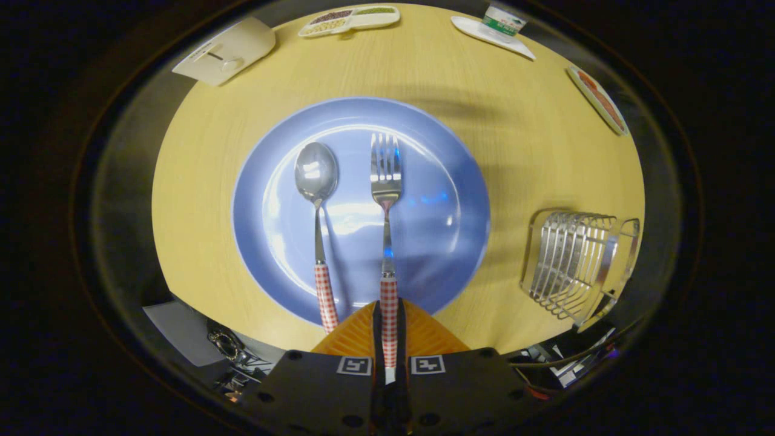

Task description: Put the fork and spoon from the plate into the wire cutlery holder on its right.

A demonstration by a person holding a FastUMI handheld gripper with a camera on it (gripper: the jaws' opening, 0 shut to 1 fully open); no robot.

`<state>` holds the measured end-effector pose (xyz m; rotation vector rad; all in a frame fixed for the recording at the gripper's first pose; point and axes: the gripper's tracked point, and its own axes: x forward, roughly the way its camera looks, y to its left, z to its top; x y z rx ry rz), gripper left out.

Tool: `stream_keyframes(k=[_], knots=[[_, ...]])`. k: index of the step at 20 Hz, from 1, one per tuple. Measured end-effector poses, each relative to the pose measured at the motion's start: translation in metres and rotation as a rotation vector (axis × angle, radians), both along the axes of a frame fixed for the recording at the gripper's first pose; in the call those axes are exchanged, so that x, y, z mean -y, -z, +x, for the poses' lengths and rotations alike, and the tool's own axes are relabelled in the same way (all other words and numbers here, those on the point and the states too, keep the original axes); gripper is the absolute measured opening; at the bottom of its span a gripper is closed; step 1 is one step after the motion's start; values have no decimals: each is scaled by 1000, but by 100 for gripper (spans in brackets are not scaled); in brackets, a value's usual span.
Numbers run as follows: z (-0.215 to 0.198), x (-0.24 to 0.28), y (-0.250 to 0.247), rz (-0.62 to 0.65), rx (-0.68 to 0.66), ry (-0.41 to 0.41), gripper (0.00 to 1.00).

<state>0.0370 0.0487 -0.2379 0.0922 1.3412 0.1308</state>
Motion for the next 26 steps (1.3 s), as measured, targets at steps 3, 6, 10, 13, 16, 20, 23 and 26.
stream_keyframes(k=[3,6,10,13,16,20,23,26], knots=[[-19,20,-22,-41,-17,12,9],[-46,42,-51,-56,-45,48,9],[-82,73,-84,-47,-102,120,9],[-102,91,-96,-5,-163,188,9],[-109,109,-99,51,-219,269,9],[-108,129,-86,93,-320,322,9],[-102,128,-74,156,-433,308,9],[-87,127,-64,218,-515,312,9]])
